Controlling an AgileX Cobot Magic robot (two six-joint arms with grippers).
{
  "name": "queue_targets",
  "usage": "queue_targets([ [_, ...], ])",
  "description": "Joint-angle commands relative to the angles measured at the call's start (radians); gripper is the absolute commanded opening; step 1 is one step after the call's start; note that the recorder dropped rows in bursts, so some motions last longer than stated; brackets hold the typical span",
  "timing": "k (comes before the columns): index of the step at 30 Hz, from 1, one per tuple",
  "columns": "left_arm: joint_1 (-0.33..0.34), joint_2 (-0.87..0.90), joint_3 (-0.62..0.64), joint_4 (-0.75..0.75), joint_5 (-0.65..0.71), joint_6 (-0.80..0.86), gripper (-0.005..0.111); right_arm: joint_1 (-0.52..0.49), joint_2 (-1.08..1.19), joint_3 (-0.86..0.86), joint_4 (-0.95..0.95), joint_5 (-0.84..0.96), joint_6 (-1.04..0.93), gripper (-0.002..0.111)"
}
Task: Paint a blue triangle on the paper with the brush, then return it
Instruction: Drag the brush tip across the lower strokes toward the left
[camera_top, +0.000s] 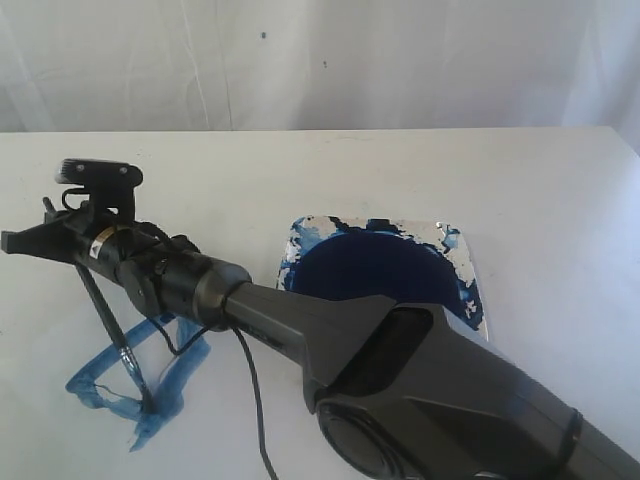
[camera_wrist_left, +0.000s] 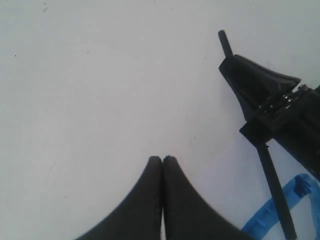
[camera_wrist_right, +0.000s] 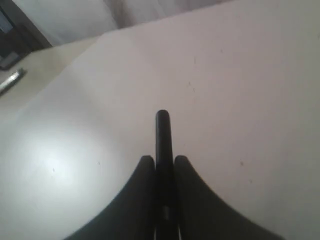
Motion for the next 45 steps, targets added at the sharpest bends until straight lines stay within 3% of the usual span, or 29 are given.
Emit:
queue_targets([
  [1, -0.005, -0.009, -0.003, -0.020, 0.013, 0.005, 0.000, 0.004, 0.009, -0.003, -0.011, -0.201, -0.005, 0.000],
  [11, -0.005, -0.009, -0.003, -0.020, 0.013, 0.005, 0.000, 0.004, 0.076, -0.003, -0.011, -0.424, 0.200, 0.000],
  [20, -0.005, -0.009, -0.003, -0.035, 0.017, 0.005, 0.000, 0.008, 0.110, -0.003, -0.004, -0.527, 0.200, 0.000],
  [40, -0.005, -0.009, -0.003, -0.052, 0.023, 0.017, 0.000, 0.014, 0.117, -0.003, 0.350, -0.707, 0.097, 0.000],
  [45, -0.005, -0.009, -0.001, -0.056, 0.023, 0.022, 0.000, -0.002, 0.117, -0.003, 0.354, -0.757, 0.097, 0.000],
])
